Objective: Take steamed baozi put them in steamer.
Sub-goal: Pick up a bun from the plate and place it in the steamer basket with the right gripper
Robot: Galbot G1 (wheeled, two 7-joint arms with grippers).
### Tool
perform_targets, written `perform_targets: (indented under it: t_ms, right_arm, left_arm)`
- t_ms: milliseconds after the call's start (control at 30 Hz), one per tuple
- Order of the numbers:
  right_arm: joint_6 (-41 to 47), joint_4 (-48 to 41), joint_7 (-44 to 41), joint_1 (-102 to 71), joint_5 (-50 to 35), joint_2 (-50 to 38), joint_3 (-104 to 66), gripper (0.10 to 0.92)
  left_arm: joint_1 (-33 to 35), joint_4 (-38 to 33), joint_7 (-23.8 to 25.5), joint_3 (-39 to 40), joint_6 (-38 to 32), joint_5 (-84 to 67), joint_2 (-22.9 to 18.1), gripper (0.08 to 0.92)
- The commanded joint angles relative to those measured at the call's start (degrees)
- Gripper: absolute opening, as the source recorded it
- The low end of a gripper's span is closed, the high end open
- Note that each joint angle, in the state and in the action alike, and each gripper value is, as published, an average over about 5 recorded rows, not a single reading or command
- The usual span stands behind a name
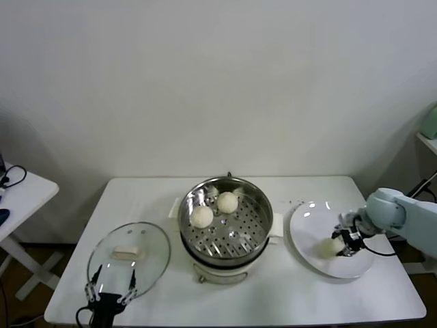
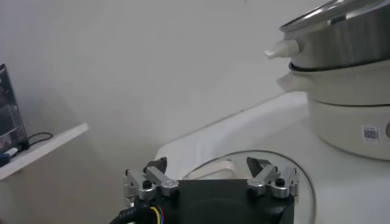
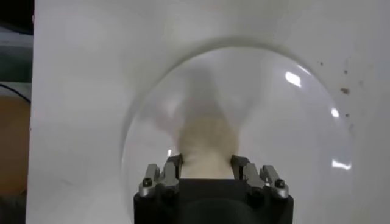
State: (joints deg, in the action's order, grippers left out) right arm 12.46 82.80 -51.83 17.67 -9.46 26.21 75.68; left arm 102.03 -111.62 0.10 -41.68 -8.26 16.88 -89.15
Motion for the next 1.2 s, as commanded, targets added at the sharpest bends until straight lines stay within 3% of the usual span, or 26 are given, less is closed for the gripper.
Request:
perform_targets:
  t_ms: [33, 233, 500, 700, 933, 1200]
  right_arm:
    - [-10.47, 6.51, -5.13, 43.22, -9.02, 4.96, 27.25, 0.561]
    - [-16.83, 7.88, -9.1, 55.53, -14.53, 12.89, 25.3, 0.561]
    - [-23.78, 17.22, -9.79, 53.24, -15.73, 23.15, 13.64, 0.571]
    - [-24.88, 23.29, -5.84, 45.44, -6.98, 30.76, 13.22, 0.579]
    - [-25.85, 19.1, -3.9, 33.68, 3.98, 37.6, 14.3, 0.577]
    - [-25.76, 13.46, -3.18, 25.16, 7.53, 41.79, 15.06, 0.577]
  left_arm:
    - [0.23, -0.1, -0.03, -0.1, -0.04, 0.45, -0.25, 0.823]
    - [0.49, -0.33, -0.04, -0.33, -0.02, 0.66, -0.5, 0.823]
    - [0.33, -0.24, -0.05, -0.34, -0.04, 0.71, -0.58, 0.823]
    - [0.14, -0.08, -0.09, -0.45, -0.09, 0.64, -0.61, 0.823]
    - [-0.38, 0.21, -0.06, -0.62, 0.13, 0.46, -0.61, 0.823]
    - [-0.8, 0.88, -0.02, -0.83, 0.19, 0.35, -0.66, 0.823]
